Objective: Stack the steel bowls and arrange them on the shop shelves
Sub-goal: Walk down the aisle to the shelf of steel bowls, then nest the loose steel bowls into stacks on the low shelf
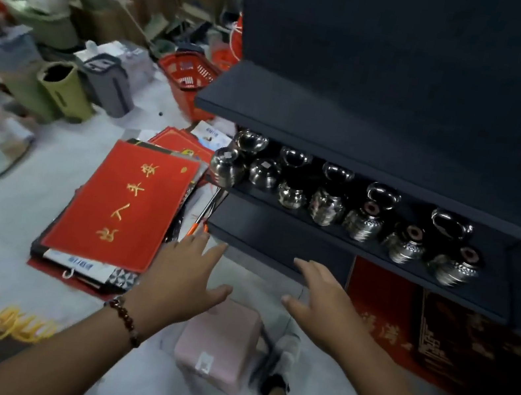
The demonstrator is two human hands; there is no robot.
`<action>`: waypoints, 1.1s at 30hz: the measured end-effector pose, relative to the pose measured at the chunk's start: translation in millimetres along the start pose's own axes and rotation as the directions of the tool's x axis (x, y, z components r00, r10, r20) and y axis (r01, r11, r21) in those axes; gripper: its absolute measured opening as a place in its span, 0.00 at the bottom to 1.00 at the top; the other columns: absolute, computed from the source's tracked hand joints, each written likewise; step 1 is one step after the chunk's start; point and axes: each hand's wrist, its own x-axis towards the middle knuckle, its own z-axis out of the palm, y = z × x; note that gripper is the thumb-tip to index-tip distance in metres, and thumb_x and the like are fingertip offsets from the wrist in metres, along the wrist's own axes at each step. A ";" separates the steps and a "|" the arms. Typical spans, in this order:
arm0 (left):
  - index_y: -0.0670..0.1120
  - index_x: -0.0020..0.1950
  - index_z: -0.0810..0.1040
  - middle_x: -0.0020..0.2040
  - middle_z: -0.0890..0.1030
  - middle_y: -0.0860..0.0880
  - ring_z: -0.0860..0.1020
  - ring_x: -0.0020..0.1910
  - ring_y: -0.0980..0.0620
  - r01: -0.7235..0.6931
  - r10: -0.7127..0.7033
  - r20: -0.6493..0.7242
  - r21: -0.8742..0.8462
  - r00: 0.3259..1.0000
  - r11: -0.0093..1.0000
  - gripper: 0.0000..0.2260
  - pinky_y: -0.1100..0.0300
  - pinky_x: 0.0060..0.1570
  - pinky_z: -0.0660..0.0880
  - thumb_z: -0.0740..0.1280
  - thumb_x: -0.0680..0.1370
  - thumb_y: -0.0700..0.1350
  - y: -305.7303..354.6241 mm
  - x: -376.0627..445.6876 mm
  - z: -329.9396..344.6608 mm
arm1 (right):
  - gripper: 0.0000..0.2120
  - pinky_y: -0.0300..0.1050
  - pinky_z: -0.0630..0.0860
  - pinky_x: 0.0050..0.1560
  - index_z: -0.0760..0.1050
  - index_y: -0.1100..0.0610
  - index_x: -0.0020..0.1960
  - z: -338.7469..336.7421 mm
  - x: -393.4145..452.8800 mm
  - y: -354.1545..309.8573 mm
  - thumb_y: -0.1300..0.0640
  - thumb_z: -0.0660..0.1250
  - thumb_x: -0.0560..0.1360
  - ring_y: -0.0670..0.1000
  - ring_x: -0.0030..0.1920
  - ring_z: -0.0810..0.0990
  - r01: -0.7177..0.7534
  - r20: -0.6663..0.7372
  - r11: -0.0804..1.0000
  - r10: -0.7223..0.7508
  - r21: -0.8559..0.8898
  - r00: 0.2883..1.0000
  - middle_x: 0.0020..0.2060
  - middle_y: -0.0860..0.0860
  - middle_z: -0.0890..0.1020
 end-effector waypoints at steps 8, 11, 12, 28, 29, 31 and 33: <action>0.53 0.81 0.54 0.78 0.61 0.45 0.62 0.75 0.45 -0.022 0.015 0.077 0.088 0.997 0.996 0.35 0.51 0.71 0.62 0.58 0.78 0.67 12.2 126.4 -17.7 | 0.35 0.53 0.49 0.78 0.48 0.49 0.80 -27.5 115.2 36.3 0.45 0.61 0.79 0.56 0.79 0.50 0.017 0.031 0.998 -0.015 -0.053 0.999 0.79 0.53 0.51; 0.53 0.81 0.53 0.80 0.57 0.43 0.59 0.77 0.43 0.007 -0.018 0.096 0.111 0.995 0.994 0.36 0.49 0.73 0.61 0.58 0.78 0.67 14.7 168.0 -24.5 | 0.35 0.54 0.49 0.78 0.48 0.49 0.80 -43.7 155.9 40.4 0.46 0.61 0.79 0.57 0.79 0.49 0.065 0.079 0.994 -0.058 -0.086 0.995 0.79 0.53 0.50; 0.53 0.81 0.52 0.80 0.56 0.42 0.58 0.78 0.42 0.010 -0.022 0.101 0.114 0.995 0.993 0.36 0.48 0.73 0.60 0.58 0.78 0.67 15.8 179.3 -25.0 | 0.35 0.55 0.49 0.78 0.48 0.49 0.80 -49.2 168.5 41.2 0.46 0.62 0.79 0.57 0.79 0.49 0.081 0.096 0.992 -0.072 -0.099 0.993 0.79 0.53 0.50; 0.48 0.69 0.76 0.68 0.76 0.36 0.78 0.63 0.34 -0.097 0.103 -0.021 0.199 0.994 0.975 0.34 0.42 0.55 0.79 0.57 0.70 0.67 -136.6 402.7 175.8 | 0.33 0.53 0.61 0.72 0.51 0.49 0.79 76.9 447.2 58.9 0.50 0.61 0.79 0.58 0.75 0.59 0.120 0.029 0.991 -0.119 -0.059 0.993 0.78 0.54 0.55; 0.47 0.70 0.74 0.69 0.75 0.36 0.77 0.64 0.33 -0.108 0.123 -0.071 0.195 0.990 0.975 0.35 0.41 0.56 0.78 0.57 0.70 0.66 -145.3 423.3 195.8 | 0.31 0.52 0.65 0.70 0.53 0.49 0.78 92.8 470.2 61.7 0.51 0.61 0.79 0.58 0.72 0.64 0.118 0.017 0.992 -0.118 -0.042 0.993 0.77 0.55 0.59; 0.47 0.71 0.71 0.70 0.73 0.35 0.75 0.66 0.33 -0.093 0.118 -0.147 0.168 0.982 0.981 0.34 0.40 0.58 0.77 0.56 0.71 0.65 -159.4 457.9 224.8 | 0.31 0.50 0.64 0.71 0.54 0.50 0.79 122.5 510.5 69.6 0.52 0.61 0.79 0.57 0.74 0.63 0.141 -0.015 0.990 -0.141 0.000 0.990 0.78 0.55 0.57; 0.49 0.73 0.70 0.73 0.71 0.36 0.72 0.69 0.34 -0.069 0.102 -0.235 0.145 0.967 0.987 0.34 0.41 0.62 0.74 0.56 0.72 0.65 -174.4 483.5 254.1 | 0.34 0.50 0.52 0.77 0.46 0.46 0.80 155.5 545.2 78.0 0.50 0.61 0.80 0.54 0.79 0.47 0.178 -0.059 0.983 -0.180 -0.034 0.982 0.80 0.49 0.43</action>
